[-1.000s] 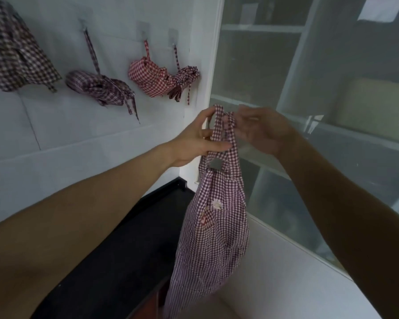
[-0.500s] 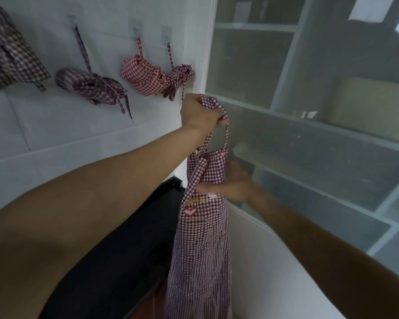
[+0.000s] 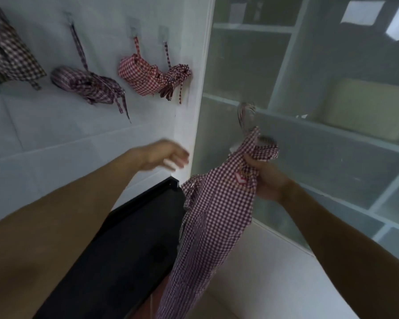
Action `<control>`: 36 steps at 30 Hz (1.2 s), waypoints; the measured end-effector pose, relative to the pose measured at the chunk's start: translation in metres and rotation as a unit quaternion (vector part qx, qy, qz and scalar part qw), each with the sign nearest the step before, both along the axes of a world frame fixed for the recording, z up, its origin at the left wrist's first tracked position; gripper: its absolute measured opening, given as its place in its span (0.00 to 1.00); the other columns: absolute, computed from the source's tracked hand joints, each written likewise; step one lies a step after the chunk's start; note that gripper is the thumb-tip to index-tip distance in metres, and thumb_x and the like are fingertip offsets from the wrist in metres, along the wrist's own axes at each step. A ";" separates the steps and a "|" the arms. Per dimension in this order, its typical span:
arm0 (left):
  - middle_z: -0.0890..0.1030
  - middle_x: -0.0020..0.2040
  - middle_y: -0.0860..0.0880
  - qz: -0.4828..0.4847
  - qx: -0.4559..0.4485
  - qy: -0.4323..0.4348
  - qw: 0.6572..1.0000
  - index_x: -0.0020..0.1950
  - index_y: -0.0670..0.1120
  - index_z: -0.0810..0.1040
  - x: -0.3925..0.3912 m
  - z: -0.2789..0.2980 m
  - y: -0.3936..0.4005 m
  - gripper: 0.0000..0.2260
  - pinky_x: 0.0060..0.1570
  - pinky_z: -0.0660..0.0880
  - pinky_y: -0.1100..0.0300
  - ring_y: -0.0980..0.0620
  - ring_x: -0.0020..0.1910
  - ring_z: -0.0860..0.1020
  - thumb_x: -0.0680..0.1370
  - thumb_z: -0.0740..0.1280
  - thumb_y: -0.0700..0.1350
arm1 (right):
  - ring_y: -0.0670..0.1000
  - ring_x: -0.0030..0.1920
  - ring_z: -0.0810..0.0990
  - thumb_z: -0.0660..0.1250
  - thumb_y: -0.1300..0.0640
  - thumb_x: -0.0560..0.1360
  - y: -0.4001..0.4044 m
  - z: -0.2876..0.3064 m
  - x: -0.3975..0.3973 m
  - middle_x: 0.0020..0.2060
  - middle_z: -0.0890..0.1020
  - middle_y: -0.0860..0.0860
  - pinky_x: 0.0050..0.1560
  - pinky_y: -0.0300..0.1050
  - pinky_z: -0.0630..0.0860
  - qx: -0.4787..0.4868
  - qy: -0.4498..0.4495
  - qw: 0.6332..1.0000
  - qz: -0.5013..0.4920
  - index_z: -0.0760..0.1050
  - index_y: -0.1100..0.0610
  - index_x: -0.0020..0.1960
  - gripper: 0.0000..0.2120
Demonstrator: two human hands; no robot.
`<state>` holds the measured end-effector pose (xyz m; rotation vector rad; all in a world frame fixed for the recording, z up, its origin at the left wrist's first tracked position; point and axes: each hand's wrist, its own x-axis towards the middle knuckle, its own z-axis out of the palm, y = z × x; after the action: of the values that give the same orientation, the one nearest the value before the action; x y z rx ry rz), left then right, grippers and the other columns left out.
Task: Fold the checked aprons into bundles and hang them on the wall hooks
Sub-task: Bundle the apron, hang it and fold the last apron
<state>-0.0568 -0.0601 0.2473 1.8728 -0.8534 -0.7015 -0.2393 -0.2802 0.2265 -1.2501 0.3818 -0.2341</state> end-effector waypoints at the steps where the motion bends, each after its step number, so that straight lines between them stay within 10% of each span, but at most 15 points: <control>1: 0.80 0.62 0.46 -0.043 0.051 0.055 0.996 0.63 0.44 0.77 -0.001 -0.028 0.003 0.15 0.68 0.71 0.46 0.46 0.64 0.77 0.76 0.68 0.43 | 0.52 0.50 0.85 0.57 0.54 0.83 -0.003 0.008 0.000 0.52 0.85 0.55 0.49 0.45 0.83 0.001 -0.012 1.000 0.002 0.83 0.59 0.54 0.17; 6: 0.78 0.66 0.52 -0.151 0.055 0.187 0.969 0.72 0.49 0.70 -0.044 -0.117 -0.013 0.32 0.73 0.63 0.51 0.52 0.66 0.75 0.70 0.76 0.38 | 0.52 0.48 0.86 0.60 0.59 0.78 -0.002 0.044 0.005 0.48 0.86 0.55 0.49 0.44 0.83 -0.043 -0.030 0.998 0.047 0.86 0.60 0.48 0.15; 10: 0.77 0.63 0.55 -0.065 0.000 0.130 0.989 0.71 0.49 0.72 -0.069 -0.126 -0.029 0.29 0.68 0.68 0.57 0.57 0.60 0.76 0.72 0.77 0.48 | 0.55 0.52 0.83 0.64 0.66 0.72 -0.006 0.058 0.013 0.53 0.84 0.58 0.52 0.46 0.83 -0.082 -0.008 0.995 0.054 0.77 0.67 0.61 0.18; 19: 0.85 0.52 0.49 0.008 -0.021 0.011 1.000 0.53 0.42 0.85 -0.020 -0.101 -0.003 0.25 0.64 0.74 0.54 0.50 0.53 0.83 0.68 0.73 0.61 | 0.53 0.47 0.83 0.59 0.71 0.79 -0.061 0.044 0.003 0.51 0.83 0.55 0.49 0.48 0.79 -0.161 0.099 0.981 -0.031 0.78 0.62 0.52 0.10; 26: 0.85 0.52 0.50 -0.010 0.042 -0.098 0.994 0.56 0.44 0.83 0.005 -0.048 0.026 0.19 0.55 0.77 0.62 0.55 0.51 0.82 0.70 0.77 0.53 | 0.53 0.49 0.81 0.64 0.68 0.78 -0.072 0.012 0.034 0.52 0.82 0.57 0.46 0.46 0.76 -0.141 0.120 0.982 -0.018 0.76 0.65 0.61 0.12; 30: 0.81 0.39 0.45 0.053 0.145 -0.299 0.942 0.41 0.40 0.81 0.032 0.008 0.055 0.19 0.39 0.72 0.60 0.52 0.37 0.77 0.73 0.73 0.57 | 0.59 0.57 0.82 0.74 0.64 0.69 -0.058 -0.017 0.068 0.59 0.83 0.59 0.56 0.52 0.80 -0.116 0.116 0.986 0.022 0.76 0.66 0.65 0.25; 36: 0.76 0.31 0.45 0.204 0.285 -0.446 0.824 0.30 0.42 0.73 0.039 0.050 0.086 0.28 0.32 0.69 0.57 0.50 0.30 0.72 0.72 0.67 0.67 | 0.59 0.58 0.82 0.70 0.65 0.77 -0.018 -0.053 0.124 0.58 0.83 0.59 0.57 0.53 0.80 -0.097 0.089 0.988 0.077 0.76 0.65 0.63 0.15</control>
<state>-0.0180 0.0260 0.2976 2.8863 -0.7711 0.3032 -0.1153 -0.2977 0.1734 -1.4906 0.4201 -0.0266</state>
